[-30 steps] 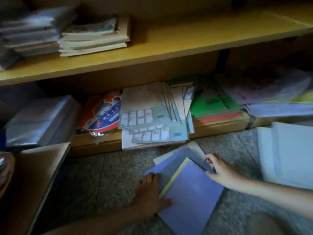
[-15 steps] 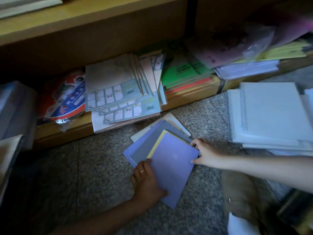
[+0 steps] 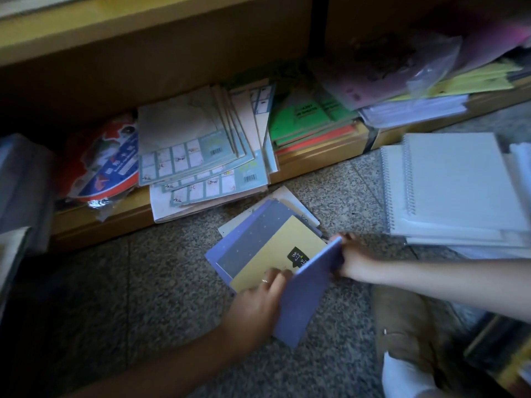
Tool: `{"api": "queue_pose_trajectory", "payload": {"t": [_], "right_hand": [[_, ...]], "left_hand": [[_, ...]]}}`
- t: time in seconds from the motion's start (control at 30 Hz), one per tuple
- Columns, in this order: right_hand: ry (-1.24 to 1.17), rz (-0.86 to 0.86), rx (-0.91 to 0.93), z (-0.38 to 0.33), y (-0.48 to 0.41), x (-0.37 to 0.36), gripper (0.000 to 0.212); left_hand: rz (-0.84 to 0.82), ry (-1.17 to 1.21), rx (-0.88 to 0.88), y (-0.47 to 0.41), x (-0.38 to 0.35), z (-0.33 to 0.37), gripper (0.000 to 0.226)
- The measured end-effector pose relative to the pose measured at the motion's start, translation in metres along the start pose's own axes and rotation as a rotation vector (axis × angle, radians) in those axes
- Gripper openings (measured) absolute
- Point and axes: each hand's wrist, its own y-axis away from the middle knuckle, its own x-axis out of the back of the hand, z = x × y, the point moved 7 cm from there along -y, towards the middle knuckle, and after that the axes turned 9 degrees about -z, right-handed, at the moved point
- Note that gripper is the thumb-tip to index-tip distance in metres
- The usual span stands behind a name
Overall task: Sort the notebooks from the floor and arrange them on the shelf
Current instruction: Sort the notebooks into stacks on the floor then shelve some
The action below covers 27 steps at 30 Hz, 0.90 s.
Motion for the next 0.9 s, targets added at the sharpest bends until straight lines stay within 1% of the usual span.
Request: {"api": "queue_pose_trajectory", "payload": {"t": [0.03,0.07,0.13,0.17,0.2,0.23,0.27,0.3,0.33,0.4,0.47,0.53,0.57,0.63,0.67,0.73,0.83,0.9], "right_hand": [[-0.034,0.005,0.026,0.001,0.002,-0.001,0.059],[-0.064,0.016,0.049,0.001,0.004,0.000,0.057],[-0.044,0.023,0.080,-0.001,0.009,0.006,0.046],[-0.026,0.038,0.114,-0.005,0.011,0.011,0.040],[-0.046,0.079,0.164,-0.011,0.015,0.019,0.035],[-0.128,0.147,0.212,-0.018,0.021,0.031,0.032],[-0.263,0.215,0.228,-0.023,0.028,0.045,0.030],[-0.418,0.273,0.232,-0.029,0.034,0.060,0.029],[-0.552,0.322,0.240,-0.037,0.040,0.073,0.027],[-0.680,0.381,0.334,-0.063,0.053,0.097,0.025],[-0.725,0.386,0.528,-0.104,0.069,0.119,0.030],[-0.776,0.363,0.707,-0.146,0.083,0.137,0.040],[-0.810,0.358,0.787,-0.166,0.089,0.146,0.041],[-0.866,0.389,0.925,-0.201,0.101,0.164,0.032],[-0.883,0.406,0.969,-0.217,0.106,0.173,0.029],[-0.908,0.412,1.021,-0.244,0.112,0.188,0.029],[-0.923,0.403,1.035,-0.272,0.115,0.200,0.036],[-0.921,0.379,1.020,-0.284,0.114,0.204,0.038]], "left_hand": [[-0.053,-0.071,-0.020,0.004,0.004,0.009,0.080],[-0.092,-0.095,-0.045,0.007,0.008,0.017,0.084],[-0.213,-0.018,-0.046,0.008,0.009,0.021,0.083],[-0.207,0.061,-0.042,0.007,0.017,0.020,0.082],[-0.137,0.183,-0.027,0.003,0.030,0.012,0.079],[-0.062,0.370,-0.012,-0.001,0.047,0.002,0.075],[0.019,0.545,-0.005,-0.003,0.068,-0.008,0.072],[0.117,0.665,-0.024,-0.006,0.091,-0.017,0.068],[0.199,0.753,-0.054,-0.008,0.115,-0.022,0.064],[0.308,0.857,-0.140,-0.009,0.162,-0.023,0.057],[0.437,0.880,-0.241,-0.008,0.209,-0.018,0.055],[0.595,0.852,-0.299,-0.004,0.248,-0.014,0.055],[0.673,0.827,-0.312,-0.002,0.264,-0.015,0.055],[0.812,0.791,-0.317,0.005,0.292,-0.019,0.054],[0.867,0.796,-0.314,0.009,0.304,-0.022,0.053],[0.944,0.830,-0.296,0.016,0.323,-0.030,0.049],[1.008,0.880,-0.250,0.024,0.343,-0.048,0.044],[1.028,0.864,-0.200,0.029,0.354,-0.062,0.046]]}}
